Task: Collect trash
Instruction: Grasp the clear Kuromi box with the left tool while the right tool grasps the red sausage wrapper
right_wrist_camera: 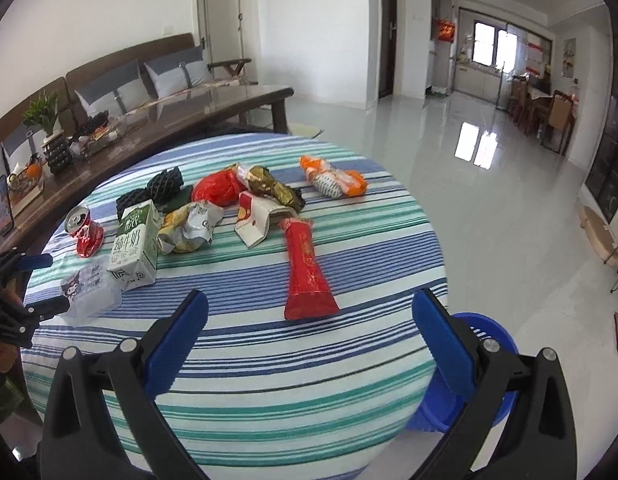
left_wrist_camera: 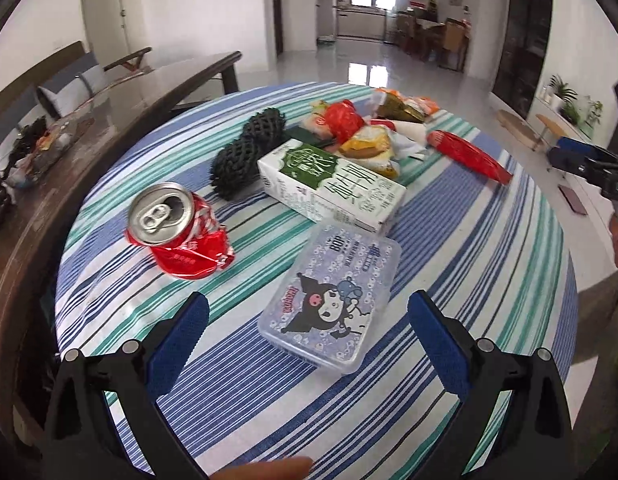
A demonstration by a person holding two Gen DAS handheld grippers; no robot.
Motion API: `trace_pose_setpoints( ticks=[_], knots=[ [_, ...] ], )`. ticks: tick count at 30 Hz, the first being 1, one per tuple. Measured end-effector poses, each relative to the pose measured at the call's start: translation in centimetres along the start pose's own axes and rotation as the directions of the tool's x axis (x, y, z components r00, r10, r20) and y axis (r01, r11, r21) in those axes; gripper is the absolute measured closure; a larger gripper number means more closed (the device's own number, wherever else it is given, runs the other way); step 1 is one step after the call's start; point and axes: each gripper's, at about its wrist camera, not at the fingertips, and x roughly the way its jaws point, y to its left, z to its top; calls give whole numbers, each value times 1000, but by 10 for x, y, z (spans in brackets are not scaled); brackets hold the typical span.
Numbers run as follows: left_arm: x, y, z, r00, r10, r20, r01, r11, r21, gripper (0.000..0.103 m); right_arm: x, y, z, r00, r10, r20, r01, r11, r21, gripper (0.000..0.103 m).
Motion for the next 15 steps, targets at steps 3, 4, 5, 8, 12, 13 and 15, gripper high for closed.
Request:
trace_pose_setpoints(
  ticks=[3,4,5,8,12,13,15],
  knots=[
    [16,-4,3,998,-49,-32,50,998,41,4,39,-1,16,991,68,-116,-69,998,-9,5],
    [21,-5,4,998,-47,-43,49,998,50,4,54,2,23,985,73,-158,-78,997,-26,5],
    [26,-6,6,997,-54,-52,57,997,55,4,66,6,28,979,72,-191,-83,995,-48,5],
    [39,-9,10,995,-72,-72,77,994,71,4,98,21,39,962,34,-272,-74,988,-138,7],
    [53,-17,9,994,-59,-95,69,992,103,4,126,24,43,933,0,-361,-67,983,-173,47],
    [56,-18,9,993,-57,-102,67,992,106,4,131,22,41,925,5,-380,-72,984,-163,52],
    [59,-21,6,993,-54,-105,65,992,108,4,132,20,37,918,8,-397,-76,985,-156,70]
  ],
)
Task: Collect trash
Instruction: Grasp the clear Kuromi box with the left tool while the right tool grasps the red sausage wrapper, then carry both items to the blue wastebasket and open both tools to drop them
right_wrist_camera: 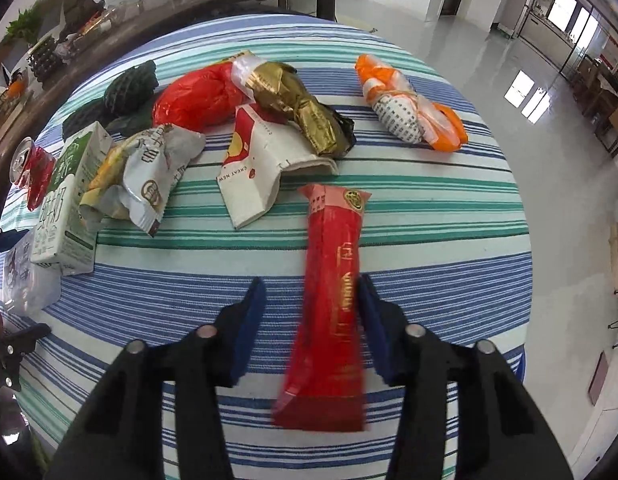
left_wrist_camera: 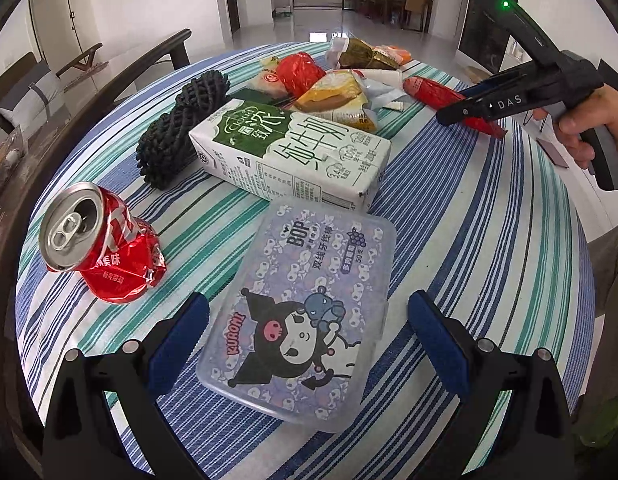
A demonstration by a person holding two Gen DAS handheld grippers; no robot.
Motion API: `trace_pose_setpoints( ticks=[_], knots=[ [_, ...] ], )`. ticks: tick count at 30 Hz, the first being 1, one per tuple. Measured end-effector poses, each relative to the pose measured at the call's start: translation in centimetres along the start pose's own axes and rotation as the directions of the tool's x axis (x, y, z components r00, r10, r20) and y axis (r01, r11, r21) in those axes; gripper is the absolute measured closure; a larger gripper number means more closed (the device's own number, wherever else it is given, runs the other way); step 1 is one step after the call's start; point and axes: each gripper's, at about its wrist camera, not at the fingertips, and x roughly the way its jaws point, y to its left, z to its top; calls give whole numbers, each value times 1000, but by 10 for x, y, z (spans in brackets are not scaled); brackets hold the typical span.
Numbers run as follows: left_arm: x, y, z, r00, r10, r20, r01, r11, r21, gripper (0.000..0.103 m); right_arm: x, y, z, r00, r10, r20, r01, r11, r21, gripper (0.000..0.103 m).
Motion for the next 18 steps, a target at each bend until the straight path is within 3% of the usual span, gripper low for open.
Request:
trace_pose_setpoints(
  ticks=[3,10,13,14,18],
  knots=[
    [-1,1,-3,1000,-6,7,6,1000,-11,4,-6,4,-13,1000,24,-2,-24,1000,-9,78],
    [-4,2,-7,1000,-9,-11,8,1000,-26,4,-37,29,-74,992,122,-41,-124,991,-55,78],
    [-5,2,-1,998,10,-69,-11,1000,-16,4,-43,24,-83,989,138,-44,-139,990,-19,67],
    [-6,2,1,998,19,-65,-19,1000,-1,4,-45,21,-80,989,140,-45,-140,990,-15,56],
    [-11,3,5,998,14,-64,-13,1000,14,5,-46,17,-65,992,122,-43,-123,992,-19,54]
  ],
)
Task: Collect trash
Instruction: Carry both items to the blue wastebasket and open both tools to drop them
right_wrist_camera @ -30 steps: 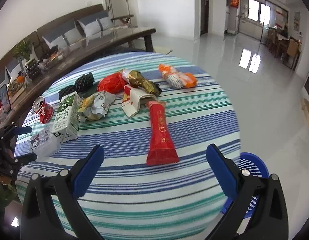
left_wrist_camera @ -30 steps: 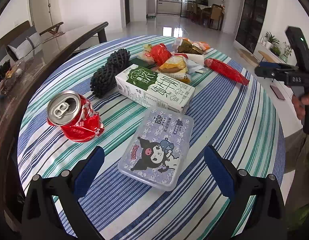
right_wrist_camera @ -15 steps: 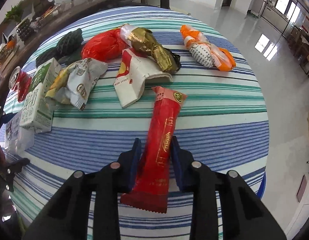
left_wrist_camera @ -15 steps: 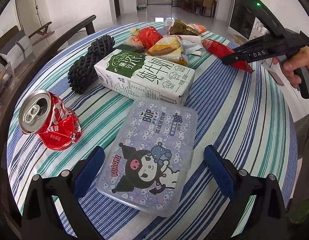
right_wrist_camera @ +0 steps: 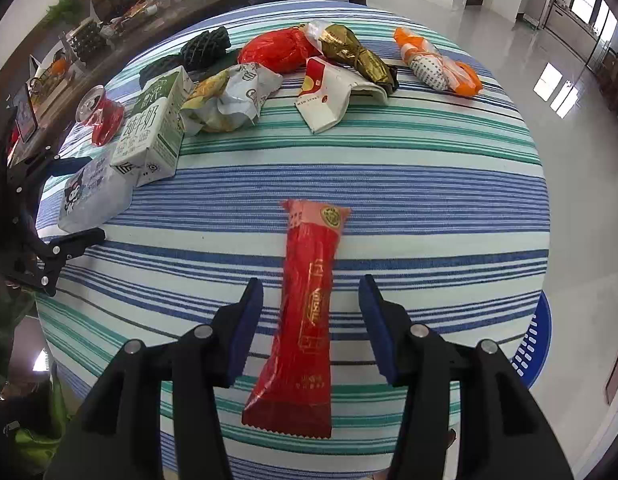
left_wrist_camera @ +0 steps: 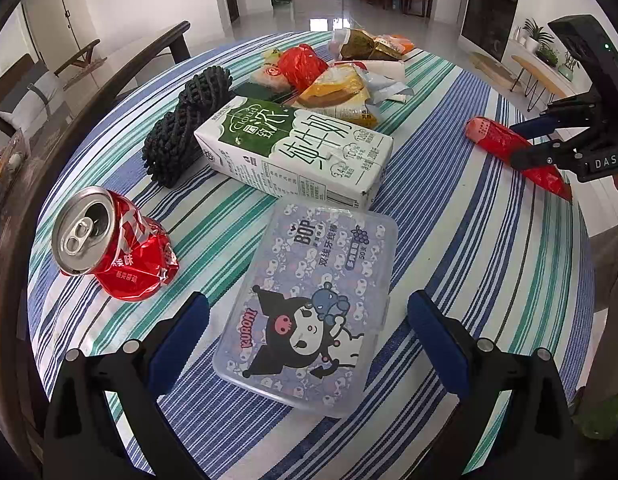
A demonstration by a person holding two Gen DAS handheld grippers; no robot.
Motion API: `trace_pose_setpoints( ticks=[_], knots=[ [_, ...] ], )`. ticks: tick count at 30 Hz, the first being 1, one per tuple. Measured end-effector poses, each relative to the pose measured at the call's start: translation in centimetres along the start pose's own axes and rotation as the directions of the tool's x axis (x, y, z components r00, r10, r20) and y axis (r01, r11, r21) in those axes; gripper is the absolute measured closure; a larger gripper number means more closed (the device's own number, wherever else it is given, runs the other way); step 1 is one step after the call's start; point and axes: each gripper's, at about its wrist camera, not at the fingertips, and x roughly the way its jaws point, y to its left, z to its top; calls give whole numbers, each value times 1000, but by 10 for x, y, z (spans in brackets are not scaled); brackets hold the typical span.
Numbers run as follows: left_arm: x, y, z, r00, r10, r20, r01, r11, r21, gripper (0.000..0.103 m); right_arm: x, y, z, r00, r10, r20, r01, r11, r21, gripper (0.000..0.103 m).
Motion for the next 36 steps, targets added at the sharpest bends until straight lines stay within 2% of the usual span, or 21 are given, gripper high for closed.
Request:
trace_pose_setpoints(
  ticks=[3,4,5,6,8,11,16,21,23,28,30,33,36],
  knots=[
    [-4,5,2,1000,-18,-2,18,1000,-11,19,1,-2,8,1000,19,-9,-19,1000,14,54],
    [-4,6,2,1000,-22,-6,22,1000,-15,27,3,-1,11,1000,21,-18,-21,1000,15,55],
    [-4,6,3,999,-30,-10,30,999,-17,32,6,1,13,999,19,-30,-18,1000,14,62],
    [-5,5,4,1000,-28,-12,28,999,-18,32,8,3,14,999,14,-34,-13,1000,14,78],
    [-7,1,3,1000,-7,-8,7,1000,-5,36,7,4,14,1000,12,-25,-12,1000,24,84],
    [-18,-3,-2,1000,-2,7,2,1000,-3,40,-3,4,10,999,37,16,-37,999,37,86],
    [-42,-1,-10,998,-25,56,30,997,-74,41,-26,-10,0,992,85,91,-92,993,80,87],
    [-70,-14,3,986,-89,141,108,986,-126,41,-56,-50,-17,973,130,192,-164,971,174,87],
    [-78,-31,19,978,-119,173,140,984,-114,41,-71,-73,-27,964,125,233,-176,961,214,87],
    [-79,-103,78,944,-241,227,256,966,-37,41,-104,-138,-54,957,12,290,-107,943,314,87],
    [-69,-140,105,930,-293,223,300,954,4,41,-114,-182,-73,953,-70,293,-52,920,389,87],
    [-44,-199,144,915,-353,194,349,935,55,41,-115,-219,-89,949,-127,289,-17,894,448,87],
    [-8,-255,177,915,-375,147,366,927,88,41,-106,-254,-104,948,-163,273,6,866,499,87]
  ],
)
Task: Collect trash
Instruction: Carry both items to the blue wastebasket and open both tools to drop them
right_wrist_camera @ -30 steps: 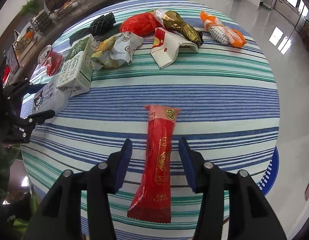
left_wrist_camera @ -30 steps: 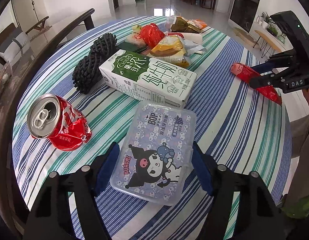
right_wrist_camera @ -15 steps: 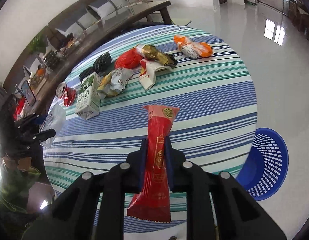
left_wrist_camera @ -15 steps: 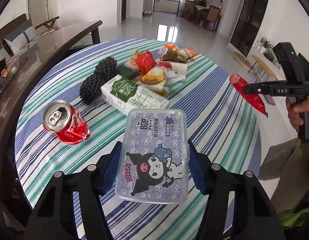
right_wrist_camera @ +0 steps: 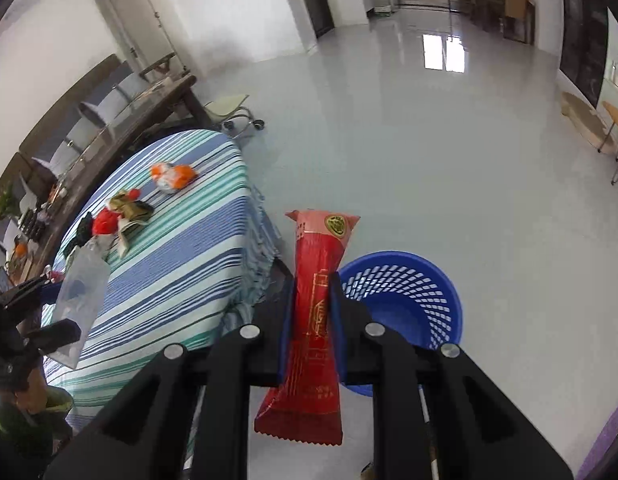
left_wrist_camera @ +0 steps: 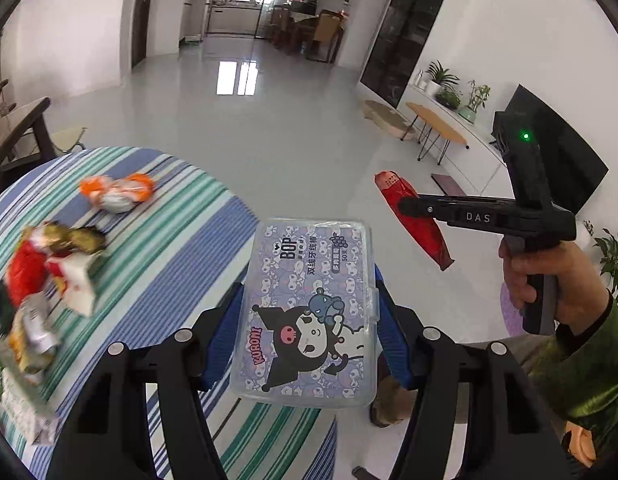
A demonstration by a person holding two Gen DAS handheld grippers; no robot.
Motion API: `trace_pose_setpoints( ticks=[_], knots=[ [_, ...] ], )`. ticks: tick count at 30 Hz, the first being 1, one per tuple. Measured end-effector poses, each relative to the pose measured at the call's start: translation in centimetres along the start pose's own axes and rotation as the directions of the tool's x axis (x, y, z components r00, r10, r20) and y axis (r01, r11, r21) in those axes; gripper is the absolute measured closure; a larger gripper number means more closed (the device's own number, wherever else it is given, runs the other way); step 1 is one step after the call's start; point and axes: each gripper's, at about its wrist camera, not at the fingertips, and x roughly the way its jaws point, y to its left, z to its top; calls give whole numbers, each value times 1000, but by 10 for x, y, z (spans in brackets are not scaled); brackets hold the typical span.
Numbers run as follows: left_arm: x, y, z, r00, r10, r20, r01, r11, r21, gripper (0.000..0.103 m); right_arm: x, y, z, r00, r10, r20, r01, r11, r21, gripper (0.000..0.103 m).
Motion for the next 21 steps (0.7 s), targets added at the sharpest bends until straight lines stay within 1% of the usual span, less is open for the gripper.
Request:
trace_pose_setpoints(
  ticks=[3,6,9,14,17,19,20,21],
  knots=[
    [55,-27,18,999,-14,-46,15,1000,6,41,17,-32,-1,1000,-22,-16,23,999,46,87],
    [109,-50,28,996,-8,-90,9,1000,17,41,39,-63,-3,999,-29,-38,32,996,85,87],
    [155,-66,31,992,9,-127,-6,1000,24,41,60,-83,-4,998,-35,-59,41,993,108,87],
    [213,-70,32,984,23,-175,-26,1000,-10,41,90,-116,-7,996,-22,-90,37,986,161,87],
    [238,-65,34,982,34,-187,-39,999,-23,40,108,-131,-10,994,12,-109,11,979,205,87],
    [251,-63,36,981,31,-192,-37,999,-26,39,116,-137,-11,993,26,-112,0,974,227,79],
    [257,-63,37,980,37,-196,-44,999,-30,35,117,-140,-12,994,27,-105,-2,971,238,64],
    [260,-62,39,979,40,-197,-48,998,-36,31,118,-142,-12,995,26,-101,0,969,247,58]
  ],
)
